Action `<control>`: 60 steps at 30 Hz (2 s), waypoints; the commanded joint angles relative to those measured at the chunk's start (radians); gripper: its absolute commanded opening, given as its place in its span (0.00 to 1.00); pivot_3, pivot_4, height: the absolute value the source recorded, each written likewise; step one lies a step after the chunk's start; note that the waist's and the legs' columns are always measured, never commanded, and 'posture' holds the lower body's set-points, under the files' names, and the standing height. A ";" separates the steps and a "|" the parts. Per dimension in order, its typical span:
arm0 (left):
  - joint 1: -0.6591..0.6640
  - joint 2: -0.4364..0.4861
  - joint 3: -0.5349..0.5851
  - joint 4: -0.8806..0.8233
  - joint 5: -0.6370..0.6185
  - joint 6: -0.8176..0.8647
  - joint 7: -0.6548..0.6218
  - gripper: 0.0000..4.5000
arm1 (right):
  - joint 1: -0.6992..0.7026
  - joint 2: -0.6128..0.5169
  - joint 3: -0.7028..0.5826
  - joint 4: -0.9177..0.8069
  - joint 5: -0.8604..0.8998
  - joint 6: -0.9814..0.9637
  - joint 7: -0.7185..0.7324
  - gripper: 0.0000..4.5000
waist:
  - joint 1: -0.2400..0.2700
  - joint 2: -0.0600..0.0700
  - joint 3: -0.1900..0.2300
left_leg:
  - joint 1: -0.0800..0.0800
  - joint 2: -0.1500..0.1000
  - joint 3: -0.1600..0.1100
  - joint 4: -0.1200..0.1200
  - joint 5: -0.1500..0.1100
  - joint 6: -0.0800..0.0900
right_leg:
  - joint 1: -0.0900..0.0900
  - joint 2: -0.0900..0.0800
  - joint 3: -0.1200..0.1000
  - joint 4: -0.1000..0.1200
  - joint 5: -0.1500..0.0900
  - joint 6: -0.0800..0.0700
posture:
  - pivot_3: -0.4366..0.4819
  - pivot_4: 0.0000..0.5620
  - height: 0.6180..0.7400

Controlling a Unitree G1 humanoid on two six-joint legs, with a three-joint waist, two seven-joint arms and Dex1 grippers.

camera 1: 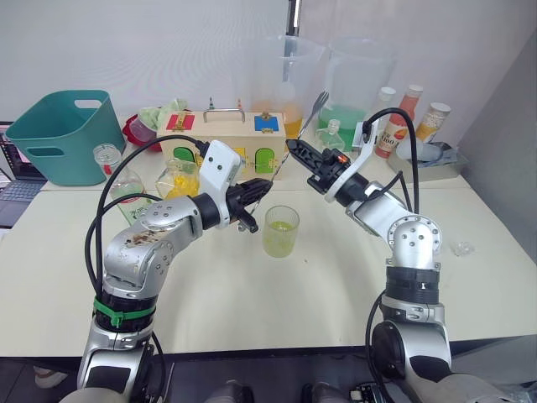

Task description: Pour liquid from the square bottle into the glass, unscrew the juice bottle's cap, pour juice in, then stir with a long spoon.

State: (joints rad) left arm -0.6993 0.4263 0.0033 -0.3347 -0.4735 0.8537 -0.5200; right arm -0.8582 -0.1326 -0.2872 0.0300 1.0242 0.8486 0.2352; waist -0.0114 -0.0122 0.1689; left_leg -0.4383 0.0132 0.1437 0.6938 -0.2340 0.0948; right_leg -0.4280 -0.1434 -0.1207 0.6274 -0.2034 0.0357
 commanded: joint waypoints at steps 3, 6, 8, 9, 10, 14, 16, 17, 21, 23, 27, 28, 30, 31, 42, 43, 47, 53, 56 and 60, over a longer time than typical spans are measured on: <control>0.002 -0.003 0.034 -0.036 -0.031 -0.007 0.002 0.00 | -0.008 -0.021 -0.026 -0.022 0.014 -0.011 -0.003 0.01 | 0.000 0.000 0.000 | 0.000 0.000 0.000 0.000 0.000 0.000 | 0.000 0.000 0.000 0.000 0.000 0.000 | 0.48 0.27 0.94; 0.006 0.011 0.052 -0.046 -0.050 -0.001 -0.008 0.23 | -0.012 -0.028 -0.029 -0.019 0.016 -0.013 0.001 0.00 | 0.000 0.000 0.000 | 0.000 0.000 0.000 0.000 0.000 0.000 | 0.000 0.000 0.000 0.000 0.000 0.000 | 0.48 0.27 0.94; 0.016 0.034 0.082 -0.053 -0.080 0.002 -0.026 0.37 | -0.020 -0.038 -0.033 -0.015 0.018 -0.015 0.005 0.00 | -0.001 0.000 0.000 | 0.000 0.000 0.000 0.000 0.000 0.000 | 0.000 0.000 0.000 0.000 0.000 0.000 | 0.48 0.27 0.94; 0.022 0.045 0.095 -0.056 -0.093 0.001 -0.035 0.44 | -0.022 -0.041 -0.034 -0.014 0.020 -0.014 0.006 0.00 | -0.002 0.000 0.000 | 0.000 0.000 0.000 0.000 0.000 0.000 | 0.000 0.000 0.000 0.000 0.000 0.000 | 0.48 0.27 0.94; 0.026 0.053 0.103 -0.058 -0.102 0.000 -0.040 0.52 | -0.023 -0.044 -0.035 -0.013 0.022 -0.014 0.007 0.00 | -0.003 0.000 0.000 | 0.000 0.000 0.000 0.000 0.000 0.000 | -0.001 0.000 0.000 0.000 0.000 0.000 | 0.48 0.27 0.94; 0.067 0.127 0.163 -0.070 -0.148 0.006 -0.088 0.81 | -0.041 -0.063 -0.041 0.005 0.020 -0.012 0.019 0.00 | -0.004 0.000 0.000 | 0.000 0.000 0.000 0.000 0.000 0.000 | -0.001 0.000 0.000 0.000 0.000 0.000 | 0.48 0.27 0.94; 0.088 0.157 0.188 -0.077 -0.177 0.007 -0.109 0.96 | -0.051 -0.071 -0.042 0.016 0.018 -0.013 0.027 0.00 | -0.003 0.000 0.000 | 0.000 0.000 0.000 0.000 0.000 0.000 | -0.001 0.000 0.000 0.000 0.000 0.000 | 0.48 0.27 0.94; 0.099 0.171 0.200 -0.080 -0.190 0.005 -0.118 0.99 | -0.057 -0.075 -0.042 0.021 0.017 -0.014 0.032 0.00 | -0.002 0.000 0.000 | 0.000 0.000 0.000 0.000 0.000 0.000 | -0.001 0.000 0.000 0.001 0.000 0.000 | 0.48 0.27 0.94; 0.176 0.240 0.250 -0.089 -0.227 -0.012 -0.177 0.99 | -0.094 -0.107 -0.046 0.049 0.008 -0.017 0.060 0.00 | -0.003 0.000 0.000 | 0.000 0.000 0.000 0.000 0.000 0.000 | -0.001 0.000 0.000 0.000 0.000 0.000 | 0.48 0.27 0.94; 0.209 0.263 0.269 -0.092 -0.243 -0.021 -0.199 0.99 | -0.109 -0.122 -0.047 0.062 0.005 -0.017 0.076 0.00 | -0.002 0.001 0.000 | 0.000 0.000 0.001 -0.001 0.000 0.000 | -0.002 0.000 0.001 0.000 0.000 0.000 | 0.48 0.27 0.94; 0.307 0.297 0.318 -0.102 -0.271 -0.060 -0.263 0.99 | -0.154 -0.180 -0.029 0.089 -0.024 -0.022 0.141 0.00 | -0.003 0.001 0.000 | 0.000 0.000 0.001 -0.001 -0.001 -0.001 | -0.002 0.000 0.001 -0.001 0.000 0.000 | 0.48 0.27 0.94; 0.333 0.305 0.326 -0.105 -0.273 -0.075 -0.282 0.99 | -0.164 -0.193 -0.024 0.096 -0.034 -0.024 0.158 0.00 | -0.005 0.001 0.000 | 0.000 0.000 0.001 -0.001 -0.001 -0.001 | -0.002 0.000 0.001 -0.001 0.000 0.000 | 0.48 0.27 0.94; 0.389 0.308 0.341 -0.112 -0.278 -0.106 -0.308 0.99 | -0.180 -0.228 0.004 0.102 -0.067 -0.027 0.207 0.00 | -0.004 0.001 0.000 | 0.000 0.000 0.002 -0.001 -0.001 -0.002 | -0.003 0.000 0.001 0.000 0.000 -0.001 | 0.48 0.27 0.94; 0.411 0.304 0.348 -0.114 -0.280 -0.120 -0.314 0.99 | -0.184 -0.247 0.025 0.102 -0.090 -0.030 0.235 0.00 | -0.003 0.001 0.000 | 0.000 0.000 0.002 -0.001 -0.001 -0.002 | -0.003 0.000 0.001 -0.001 0.000 -0.001 | 0.48 0.27 0.94; 0.578 0.277 0.351 -0.118 -0.247 -0.264 -0.322 0.99 | -0.143 -0.327 0.231 0.042 -0.333 -0.157 0.469 0.00 | -0.001 0.001 0.000 | 0.000 0.000 0.004 -0.001 -0.003 -0.005 | -0.006 -0.002 0.002 -0.001 -0.001 -0.002 | 0.48 0.27 0.94; 0.585 0.277 0.351 -0.119 -0.250 -0.262 -0.317 0.99 | -0.136 -0.329 0.248 0.033 -0.355 -0.175 0.484 0.00 | -0.001 0.001 0.000 | 0.000 0.000 0.004 -0.001 -0.003 -0.005 | -0.006 -0.002 0.002 -0.002 -0.001 -0.002 | 0.48 0.27 0.94; 0.602 0.279 0.346 -0.124 -0.270 -0.247 -0.316 0.99 | -0.110 -0.330 0.299 0.012 -0.434 -0.243 0.529 0.00 | -0.001 0.001 0.000 | -0.001 0.000 0.004 -0.001 -0.003 -0.006 | -0.006 -0.002 0.002 -0.001 -0.001 -0.002 | 0.48 0.27 0.94; 0.617 0.277 0.324 -0.129 -0.251 -0.272 -0.309 0.99 | -0.054 -0.334 0.349 -0.035 -0.493 -0.286 0.597 0.00 | -0.001 0.001 0.000 | -0.001 0.000 0.004 -0.001 -0.003 -0.005 | -0.007 -0.002 0.002 -0.001 -0.001 -0.002 | 0.48 0.27 0.94; 0.613 0.279 0.316 -0.120 -0.244 -0.276 -0.310 0.99 | -0.034 -0.331 0.353 -0.048 -0.500 -0.286 0.616 0.00 | -0.001 0.001 0.000 | -0.001 0.000 0.004 -0.001 -0.003 -0.006 | -0.007 -0.002 0.002 -0.001 -0.001 -0.002 | 0.48 0.27 0.94; 0.603 0.281 0.306 -0.104 -0.233 -0.284 -0.312 0.99 | -0.006 -0.321 0.352 -0.070 -0.495 -0.282 0.630 0.00 | -0.001 0.001 0.000 | -0.001 0.000 0.004 -0.001 -0.003 -0.006 | -0.007 -0.002 0.002 -0.001 -0.001 -0.002 | 0.48 0.27 0.94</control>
State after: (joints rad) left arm -0.0814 0.7006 0.3023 -0.4221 -0.7075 0.5893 -0.8326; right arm -0.8643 -0.4578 0.0766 -0.0024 0.5217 0.5727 0.8527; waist -0.0123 -0.0116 0.1693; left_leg -0.4395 0.0137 0.1478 0.6929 -0.2371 0.0888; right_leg -0.4348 -0.1458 -0.1191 0.6261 -0.2045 0.0339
